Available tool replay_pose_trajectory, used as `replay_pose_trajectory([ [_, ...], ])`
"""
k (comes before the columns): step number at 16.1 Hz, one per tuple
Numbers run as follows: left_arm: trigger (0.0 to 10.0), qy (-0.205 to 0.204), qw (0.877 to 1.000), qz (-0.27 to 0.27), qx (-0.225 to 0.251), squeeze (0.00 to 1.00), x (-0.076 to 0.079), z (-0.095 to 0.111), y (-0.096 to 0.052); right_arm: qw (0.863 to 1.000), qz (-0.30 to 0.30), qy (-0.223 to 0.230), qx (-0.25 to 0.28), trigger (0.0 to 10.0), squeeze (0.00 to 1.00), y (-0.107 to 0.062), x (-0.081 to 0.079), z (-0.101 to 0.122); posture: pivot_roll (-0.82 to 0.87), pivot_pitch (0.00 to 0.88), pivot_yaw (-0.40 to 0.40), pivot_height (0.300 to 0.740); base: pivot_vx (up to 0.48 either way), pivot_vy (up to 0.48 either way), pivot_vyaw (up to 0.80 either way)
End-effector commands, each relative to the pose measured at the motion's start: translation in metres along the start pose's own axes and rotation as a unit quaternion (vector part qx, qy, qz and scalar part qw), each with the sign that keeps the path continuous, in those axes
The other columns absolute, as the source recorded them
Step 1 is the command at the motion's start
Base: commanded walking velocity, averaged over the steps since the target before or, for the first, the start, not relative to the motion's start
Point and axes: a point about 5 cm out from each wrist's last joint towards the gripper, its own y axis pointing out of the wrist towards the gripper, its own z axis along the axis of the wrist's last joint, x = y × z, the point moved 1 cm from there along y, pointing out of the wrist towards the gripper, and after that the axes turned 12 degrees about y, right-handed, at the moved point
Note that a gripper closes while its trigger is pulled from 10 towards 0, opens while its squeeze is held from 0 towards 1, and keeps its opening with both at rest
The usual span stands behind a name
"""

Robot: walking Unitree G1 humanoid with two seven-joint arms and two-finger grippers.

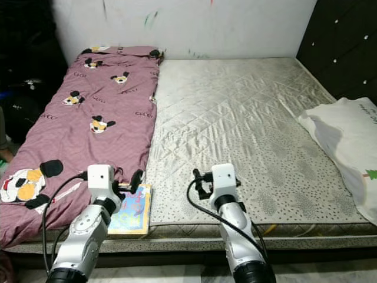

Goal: Clean up the room

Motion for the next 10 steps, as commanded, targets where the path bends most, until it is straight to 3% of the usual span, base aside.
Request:
replay_pose_trajectory([
  [1,10.0,-0.013,1.000,-0.003,-0.001,0.00,-0.0044,0.0004,0.0003,1.000,0.013,-0.015,0.004,10.0,0.00,0.0009,-0.0053,0.0027,-0.01,0.000,-0.008,0.740,0.000,0.000,0.00],
  [5,10.0,-0.038,0.999,-0.004,0.009,0.00,-0.0038,0.0039,-0.0002,1.000,0.020,-0.002,0.021,10.0,0.00,0.0006,-0.0070,0.0079,0.00,0.000,0.030,0.740,0.000,0.000,0.00],
  [7,10.0,-0.075,0.997,-0.004,0.011,0.00,-0.0043,0.0032,0.0006,0.999,0.010,0.037,0.035,10.0,0.00,-0.0016,-0.0017,0.0099,0.00,0.000,0.006,0.740,0.000,0.000,0.00],
  [10,10.0,-0.091,0.996,-0.004,0.008,0.00,-0.0058,-0.0007,-0.0031,0.999,0.012,0.036,0.033,10.0,0.00,-0.0038,-0.0029,0.0074,-0.01,0.000,0.009,0.740,0.000,0.000,0.00],
])
